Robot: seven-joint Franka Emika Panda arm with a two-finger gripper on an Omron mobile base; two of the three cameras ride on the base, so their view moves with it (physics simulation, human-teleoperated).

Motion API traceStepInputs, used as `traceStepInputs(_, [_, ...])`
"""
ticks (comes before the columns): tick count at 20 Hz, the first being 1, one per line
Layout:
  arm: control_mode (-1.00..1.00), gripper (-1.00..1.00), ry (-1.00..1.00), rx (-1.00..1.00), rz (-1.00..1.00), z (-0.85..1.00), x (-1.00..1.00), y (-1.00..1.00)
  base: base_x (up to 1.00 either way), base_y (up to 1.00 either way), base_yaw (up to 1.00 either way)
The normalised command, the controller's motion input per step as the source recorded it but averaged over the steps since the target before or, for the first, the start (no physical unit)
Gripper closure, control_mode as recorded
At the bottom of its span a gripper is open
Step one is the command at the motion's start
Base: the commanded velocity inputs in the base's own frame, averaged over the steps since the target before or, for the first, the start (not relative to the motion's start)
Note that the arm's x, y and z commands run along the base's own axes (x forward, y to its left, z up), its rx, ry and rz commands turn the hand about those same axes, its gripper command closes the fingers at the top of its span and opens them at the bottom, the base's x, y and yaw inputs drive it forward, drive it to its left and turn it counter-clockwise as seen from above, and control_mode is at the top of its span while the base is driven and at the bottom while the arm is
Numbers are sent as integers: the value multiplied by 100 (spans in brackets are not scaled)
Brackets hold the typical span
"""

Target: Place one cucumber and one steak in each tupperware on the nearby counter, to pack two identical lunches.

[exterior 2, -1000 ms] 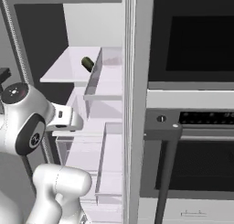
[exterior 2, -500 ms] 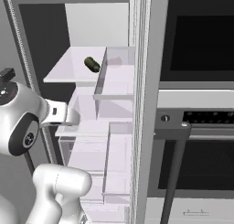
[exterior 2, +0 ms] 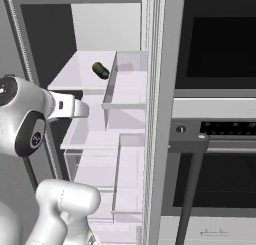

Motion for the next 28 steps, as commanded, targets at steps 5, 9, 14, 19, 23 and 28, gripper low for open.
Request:
traceStepInputs(5, [-100, -100, 0, 5, 0, 26, 50, 0, 0, 0, 0])
traceStepInputs(9, [-100, -100, 0, 6, 0, 9, 41, 1, 0, 0, 0])
traceStepInputs(14, [-100, -100, 0, 10, 0, 1, 36, 0, 0, 0, 0])
traceStepInputs(19, [-100, -100, -1, 6, -3, 1, 40, 2, 0, 0, 0])
traceStepInputs(23, [-100, -100, 0, 4, -8, 13, 42, 1, 0, 0, 0])
traceStepInputs(28, [-100, -100, 0, 5, -11, 17, 49, 0, 0, 0, 0])
